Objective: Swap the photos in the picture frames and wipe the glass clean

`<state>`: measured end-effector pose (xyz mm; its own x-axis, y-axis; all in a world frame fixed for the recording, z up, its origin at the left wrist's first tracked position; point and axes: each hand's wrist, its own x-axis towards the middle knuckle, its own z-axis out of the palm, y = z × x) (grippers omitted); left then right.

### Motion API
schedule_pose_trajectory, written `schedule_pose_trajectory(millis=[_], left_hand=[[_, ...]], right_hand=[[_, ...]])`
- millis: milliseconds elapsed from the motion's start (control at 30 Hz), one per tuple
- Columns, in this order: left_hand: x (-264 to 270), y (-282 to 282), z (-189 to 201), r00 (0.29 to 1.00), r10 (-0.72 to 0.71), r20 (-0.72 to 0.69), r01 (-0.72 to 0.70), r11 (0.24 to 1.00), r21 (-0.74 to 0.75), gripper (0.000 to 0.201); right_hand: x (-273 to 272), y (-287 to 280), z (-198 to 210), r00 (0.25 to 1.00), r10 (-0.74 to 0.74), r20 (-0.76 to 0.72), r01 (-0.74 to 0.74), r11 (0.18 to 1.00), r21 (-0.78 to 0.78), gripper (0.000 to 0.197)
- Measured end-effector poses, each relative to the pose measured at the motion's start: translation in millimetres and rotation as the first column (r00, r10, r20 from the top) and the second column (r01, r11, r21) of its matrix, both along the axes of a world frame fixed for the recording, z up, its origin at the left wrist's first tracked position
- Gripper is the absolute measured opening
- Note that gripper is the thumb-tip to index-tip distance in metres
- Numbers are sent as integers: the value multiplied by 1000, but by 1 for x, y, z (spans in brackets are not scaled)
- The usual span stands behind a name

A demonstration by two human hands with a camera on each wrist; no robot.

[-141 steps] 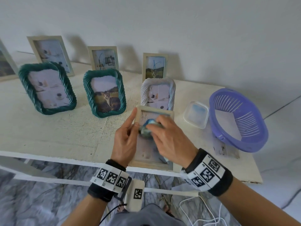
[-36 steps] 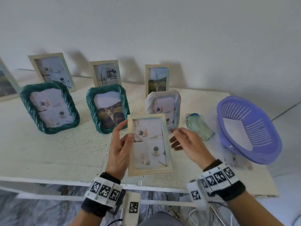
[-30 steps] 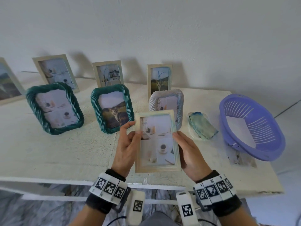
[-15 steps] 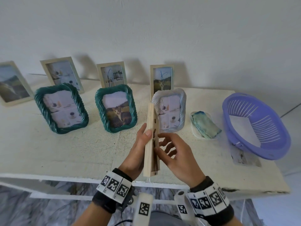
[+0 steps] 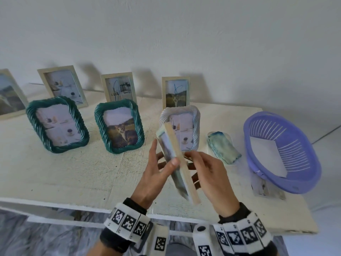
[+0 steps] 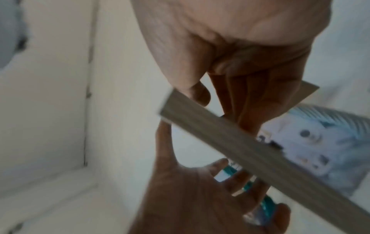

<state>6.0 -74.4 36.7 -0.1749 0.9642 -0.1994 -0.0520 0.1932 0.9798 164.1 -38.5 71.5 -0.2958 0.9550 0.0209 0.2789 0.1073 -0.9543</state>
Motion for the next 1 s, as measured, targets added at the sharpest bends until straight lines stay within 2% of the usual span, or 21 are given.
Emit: schedule_pose_trajectory(millis=[67, 133, 167, 267, 467, 567, 667, 767, 800, 867, 933, 1000], left_hand=[[-2, -3, -2, 997, 69, 28, -70, 997, 25, 116], [-10, -4, 0, 990, 124, 72, -127, 991, 41, 88], [-14, -4, 2, 985, 141, 95, -144, 989, 22, 81], [-28, -5, 7, 961, 185, 205, -167, 980, -105, 83], [-55, -24, -1, 938, 243, 247, -193, 958, -211, 85], [-77, -40, -7, 931, 260, 258, -198, 950, -242, 89], [-108, -58, -10, 924, 297, 241, -238, 940, -245, 86], [-148, -76, -6, 920, 332, 210, -280, 929, -242, 89], [-164, -82, -4, 921, 340, 187, -294, 926, -238, 90], [-199, -95, 0, 927, 346, 144, -310, 923, -227, 92], [-238, -108, 3, 925, 361, 119, -330, 918, -218, 90], [-280, -118, 4, 912, 397, 100, -371, 905, -209, 88]], right_hand=[[4, 1, 4, 989, -3, -146, -19, 988, -152, 40], [6, 5, 2, 977, -32, -210, -25, 964, -263, 49], [7, 8, 0, 973, -35, -227, -41, 947, -319, 52], [5, 15, -12, 968, 33, -248, -137, 899, -415, 61], [-26, 9, -27, 954, 179, -239, -260, 892, -371, 73], [-50, 7, -38, 930, 272, -246, -353, 844, -403, 79], [-83, 6, -46, 916, 340, -211, -399, 820, -409, 68], [-129, 2, -51, 891, 409, -196, -453, 798, -397, 72], [-147, 1, -51, 892, 412, -187, -453, 804, -385, 68], [-186, -4, -48, 899, 407, -163, -438, 838, -325, 51], [-231, -10, -45, 900, 417, -129, -436, 872, -225, 49], [-275, -16, -41, 888, 448, -102, -457, 883, -105, 39]])
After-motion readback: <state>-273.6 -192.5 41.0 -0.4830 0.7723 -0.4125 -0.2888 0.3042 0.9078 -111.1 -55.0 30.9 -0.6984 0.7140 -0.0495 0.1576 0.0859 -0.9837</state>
